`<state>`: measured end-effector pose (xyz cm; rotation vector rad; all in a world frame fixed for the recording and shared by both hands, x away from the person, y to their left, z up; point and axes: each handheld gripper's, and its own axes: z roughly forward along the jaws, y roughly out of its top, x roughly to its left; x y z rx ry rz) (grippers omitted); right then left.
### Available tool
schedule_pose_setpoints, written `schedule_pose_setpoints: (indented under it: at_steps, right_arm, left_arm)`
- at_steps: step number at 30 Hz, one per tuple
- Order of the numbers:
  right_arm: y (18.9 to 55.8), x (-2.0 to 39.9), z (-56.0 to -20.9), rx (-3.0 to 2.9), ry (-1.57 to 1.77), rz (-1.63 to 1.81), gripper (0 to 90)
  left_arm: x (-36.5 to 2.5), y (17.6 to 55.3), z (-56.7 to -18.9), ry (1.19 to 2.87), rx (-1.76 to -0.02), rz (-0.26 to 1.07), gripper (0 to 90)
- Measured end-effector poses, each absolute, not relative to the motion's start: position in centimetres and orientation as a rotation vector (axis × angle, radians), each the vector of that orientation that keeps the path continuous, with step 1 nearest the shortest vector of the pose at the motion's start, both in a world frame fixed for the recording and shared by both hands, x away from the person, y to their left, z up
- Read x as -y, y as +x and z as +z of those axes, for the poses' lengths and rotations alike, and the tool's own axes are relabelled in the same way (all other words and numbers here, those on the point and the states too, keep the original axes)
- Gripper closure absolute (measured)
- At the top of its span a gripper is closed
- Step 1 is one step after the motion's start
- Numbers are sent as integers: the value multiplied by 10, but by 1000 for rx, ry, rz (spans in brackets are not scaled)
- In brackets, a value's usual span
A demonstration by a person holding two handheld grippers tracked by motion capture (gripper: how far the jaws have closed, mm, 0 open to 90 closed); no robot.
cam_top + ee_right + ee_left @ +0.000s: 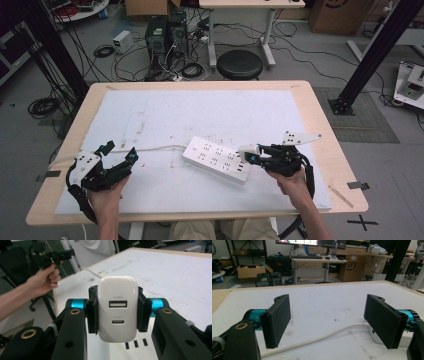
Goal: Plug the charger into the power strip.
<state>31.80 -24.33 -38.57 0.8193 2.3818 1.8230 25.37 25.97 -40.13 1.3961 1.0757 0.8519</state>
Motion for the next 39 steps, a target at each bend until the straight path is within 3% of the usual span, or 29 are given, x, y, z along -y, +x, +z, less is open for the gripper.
schedule_pose_setpoints:
  at_steps: [39]
  right_arm:
    - [374,191,-364,-2873,756,1038,632]
  left_arm:
    - [-256,253,-411,1364,-1090,874,215]
